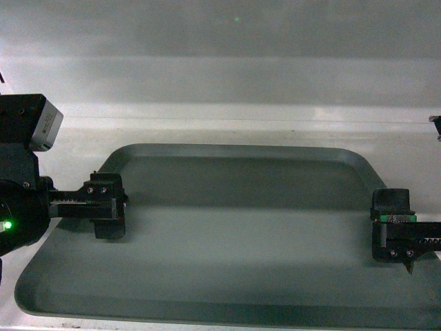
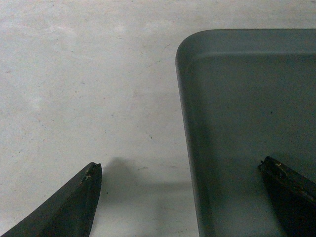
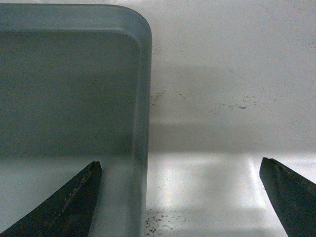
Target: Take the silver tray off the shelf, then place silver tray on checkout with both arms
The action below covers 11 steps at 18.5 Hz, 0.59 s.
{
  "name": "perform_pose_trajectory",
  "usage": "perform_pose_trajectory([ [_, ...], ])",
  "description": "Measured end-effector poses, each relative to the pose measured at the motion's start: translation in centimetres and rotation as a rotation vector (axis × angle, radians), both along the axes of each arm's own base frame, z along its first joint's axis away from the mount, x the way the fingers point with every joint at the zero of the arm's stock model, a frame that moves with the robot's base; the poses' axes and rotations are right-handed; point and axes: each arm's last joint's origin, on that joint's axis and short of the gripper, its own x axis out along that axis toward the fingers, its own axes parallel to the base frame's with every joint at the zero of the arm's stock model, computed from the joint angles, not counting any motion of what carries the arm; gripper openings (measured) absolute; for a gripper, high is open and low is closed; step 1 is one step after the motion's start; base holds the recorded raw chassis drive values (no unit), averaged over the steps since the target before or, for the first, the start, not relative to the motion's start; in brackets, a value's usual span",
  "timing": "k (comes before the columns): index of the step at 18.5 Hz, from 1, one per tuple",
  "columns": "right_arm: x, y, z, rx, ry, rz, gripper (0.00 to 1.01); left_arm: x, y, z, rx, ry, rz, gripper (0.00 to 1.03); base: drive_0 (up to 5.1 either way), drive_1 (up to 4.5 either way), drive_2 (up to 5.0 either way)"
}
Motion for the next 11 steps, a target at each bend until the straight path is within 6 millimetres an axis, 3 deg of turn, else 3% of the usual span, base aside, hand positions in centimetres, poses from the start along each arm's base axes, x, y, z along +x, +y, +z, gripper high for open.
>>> perform_pose_trajectory([
  [1,0.0,0.3,0.0,-0.006,-0.006,-0.001,0.98,0.0,0.0,0.0,-0.001,0.001,-0.003,0.98,0.0,0.00,0.0],
  [3,-0.1,0.5,0.0,-0.010,-0.013,0.002,0.98,0.0,-0.2,0.0,-0.013,0.001,-0.027,0.80,0.0,0.00,0.0],
  [4,-0.1,0.7,0.0,-0.011,-0.015,0.006,0.92,-0.1,-0.3,0.0,-0.015,0.001,-0.039,0.69,0.0,0.00,0.0],
  [7,-0.2,1.4,-0.2,-0.011,-0.020,0.027,0.57,-0.3,-0.8,0.0,-0.009,-0.002,-0.058,0.35,0.0,0.00,0.0],
  [11,-0.3,1.7,-0.2,-0.014,-0.023,0.029,0.28,-0.5,-0.7,0.2,-0.007,-0.003,-0.049,0.08,0.0,0.00,0.0],
])
